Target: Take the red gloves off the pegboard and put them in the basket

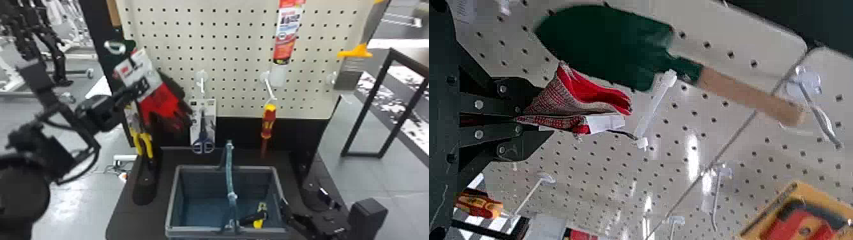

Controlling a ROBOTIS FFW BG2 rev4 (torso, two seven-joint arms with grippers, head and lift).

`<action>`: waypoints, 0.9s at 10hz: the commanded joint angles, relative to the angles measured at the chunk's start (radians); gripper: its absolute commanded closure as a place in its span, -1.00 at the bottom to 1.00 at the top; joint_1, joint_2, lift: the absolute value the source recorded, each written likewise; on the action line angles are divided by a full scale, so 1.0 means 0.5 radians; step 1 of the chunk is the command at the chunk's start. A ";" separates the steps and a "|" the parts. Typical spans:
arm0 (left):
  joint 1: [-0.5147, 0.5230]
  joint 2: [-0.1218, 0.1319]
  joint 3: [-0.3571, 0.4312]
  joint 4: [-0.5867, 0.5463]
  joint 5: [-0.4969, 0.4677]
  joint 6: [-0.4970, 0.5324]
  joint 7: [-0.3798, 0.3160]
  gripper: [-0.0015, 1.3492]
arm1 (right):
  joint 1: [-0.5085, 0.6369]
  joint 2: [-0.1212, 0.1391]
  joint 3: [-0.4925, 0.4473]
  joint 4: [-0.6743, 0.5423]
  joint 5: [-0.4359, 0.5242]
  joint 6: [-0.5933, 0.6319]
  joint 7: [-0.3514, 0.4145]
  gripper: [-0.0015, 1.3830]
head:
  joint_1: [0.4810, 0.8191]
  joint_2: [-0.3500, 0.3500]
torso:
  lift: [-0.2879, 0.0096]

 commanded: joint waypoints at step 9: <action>0.415 -0.123 -0.133 0.186 0.262 0.002 0.184 0.78 | 0.000 0.004 0.000 0.000 -0.001 0.000 0.003 -0.83 | -0.60 0.00 | 0.26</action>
